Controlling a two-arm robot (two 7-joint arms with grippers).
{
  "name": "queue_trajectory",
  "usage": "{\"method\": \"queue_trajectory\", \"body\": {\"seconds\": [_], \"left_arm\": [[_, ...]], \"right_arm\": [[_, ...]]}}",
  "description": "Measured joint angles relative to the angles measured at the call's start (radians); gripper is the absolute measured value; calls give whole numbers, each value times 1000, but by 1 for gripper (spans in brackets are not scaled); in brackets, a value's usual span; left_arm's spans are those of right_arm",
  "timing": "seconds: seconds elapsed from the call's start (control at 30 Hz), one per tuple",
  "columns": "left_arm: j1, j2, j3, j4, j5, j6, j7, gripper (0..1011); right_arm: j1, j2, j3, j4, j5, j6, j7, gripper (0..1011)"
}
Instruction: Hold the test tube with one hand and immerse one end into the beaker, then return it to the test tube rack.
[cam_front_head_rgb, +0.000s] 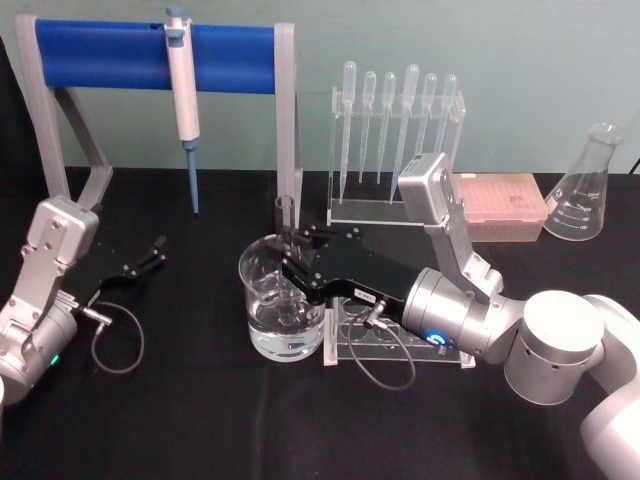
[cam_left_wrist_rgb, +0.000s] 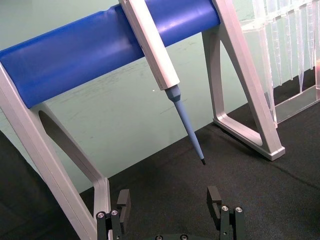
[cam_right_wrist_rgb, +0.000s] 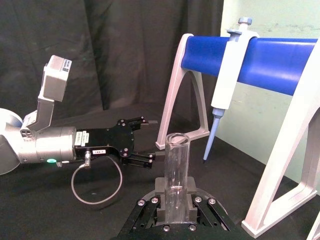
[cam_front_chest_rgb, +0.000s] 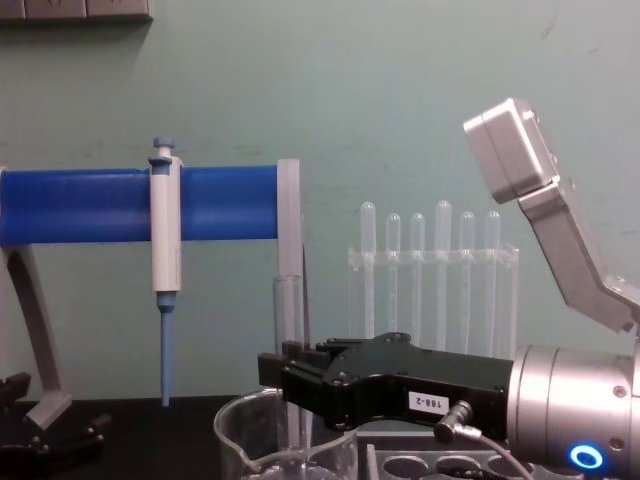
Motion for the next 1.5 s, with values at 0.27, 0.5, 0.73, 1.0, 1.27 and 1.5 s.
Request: {"method": "queue_trajectory", "body": {"seconds": [0.27,0.5,0.73,1.0,1.27,1.5], "left_arm": [[0,0,0,0,0,0,0,1000],[0,0,0,0,0,0,0,1000],[0,0,0,0,0,0,0,1000],[0,0,0,0,0,0,0,1000],[0,0,0,0,0,0,0,1000],[0,0,0,0,0,0,0,1000]], "right_arm": [[0,0,0,0,0,0,0,225],[0,0,0,0,0,0,0,225],[0,0,0,0,0,0,0,225],[0,0,0,0,0,0,0,225],[0,0,0,0,0,0,0,225],[0,0,0,0,0,0,0,224]]}}
